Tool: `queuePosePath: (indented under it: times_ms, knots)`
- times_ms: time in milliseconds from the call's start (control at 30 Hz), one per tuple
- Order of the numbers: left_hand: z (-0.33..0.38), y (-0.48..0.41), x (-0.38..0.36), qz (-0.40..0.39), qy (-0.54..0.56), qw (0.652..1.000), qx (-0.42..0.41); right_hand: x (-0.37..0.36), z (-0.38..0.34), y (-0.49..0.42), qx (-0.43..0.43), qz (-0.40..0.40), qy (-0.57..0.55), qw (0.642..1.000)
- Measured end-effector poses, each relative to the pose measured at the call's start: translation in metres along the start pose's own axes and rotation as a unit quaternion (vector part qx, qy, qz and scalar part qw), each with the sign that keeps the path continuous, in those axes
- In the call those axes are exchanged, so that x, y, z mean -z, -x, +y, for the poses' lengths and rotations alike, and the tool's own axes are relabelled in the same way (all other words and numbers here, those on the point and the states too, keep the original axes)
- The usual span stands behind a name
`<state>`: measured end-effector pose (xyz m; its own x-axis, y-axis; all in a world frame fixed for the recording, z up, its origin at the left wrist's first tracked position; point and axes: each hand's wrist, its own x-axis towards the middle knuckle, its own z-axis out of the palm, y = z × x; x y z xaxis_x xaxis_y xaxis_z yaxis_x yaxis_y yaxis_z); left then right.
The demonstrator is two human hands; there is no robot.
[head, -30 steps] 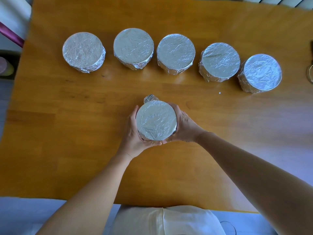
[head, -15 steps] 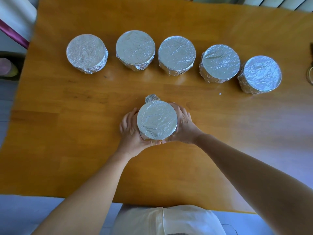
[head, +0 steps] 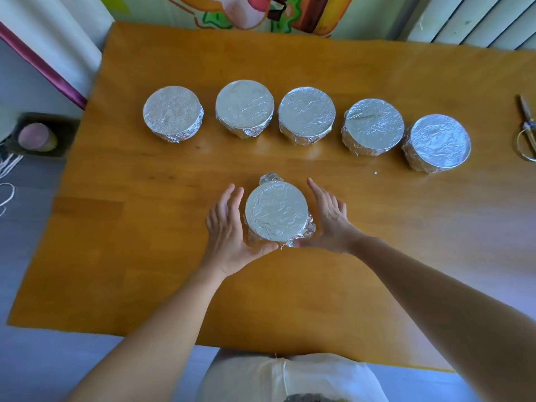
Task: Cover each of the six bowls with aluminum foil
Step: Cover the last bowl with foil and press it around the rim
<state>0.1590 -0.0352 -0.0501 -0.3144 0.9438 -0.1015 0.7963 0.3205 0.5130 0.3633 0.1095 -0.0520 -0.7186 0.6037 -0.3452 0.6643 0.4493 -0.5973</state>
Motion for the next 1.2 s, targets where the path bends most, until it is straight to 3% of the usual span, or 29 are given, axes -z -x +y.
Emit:
queuePosePath:
  times_ms: [133, 367, 533, 667, 833, 1000, 1200]
  knots:
    - [0.026, -0.011, 0.000, 0.006, -0.040, 0.999, -0.017, 0.021, -0.012, -0.005, 0.074, 0.025, -0.035, 0.996]
    - [0.034, -0.014, -0.003, -0.028, -0.103, 0.994, 0.011, 0.015, -0.022, -0.016, 0.050, 0.042, -0.089, 0.994]
    - [0.023, -0.016, 0.008, -0.094, -0.110, 0.988, -0.062, 0.009, -0.021, -0.003, 0.034, 0.047, -0.110, 0.992]
    - [0.012, -0.017, 0.020, -0.162, -0.113, 0.970, -0.141, -0.002, -0.018, 0.015, 0.024, 0.045, -0.090, 0.995]
    - [0.005, -0.006, 0.021, -0.176, -0.063, 0.977, -0.104, -0.007, -0.016, 0.025, 0.040, 0.121, -0.018, 0.992]
    - [0.004, 0.000, 0.010, -0.154, -0.001, 0.986, -0.059, -0.013, -0.030, 0.018, 0.060, -0.005, 0.005, 0.998]
    - [0.000, -0.002, -0.003, -0.126, 0.077, 0.989, -0.027, -0.033, -0.032, 0.007, 0.040, -0.024, -0.018, 0.999]
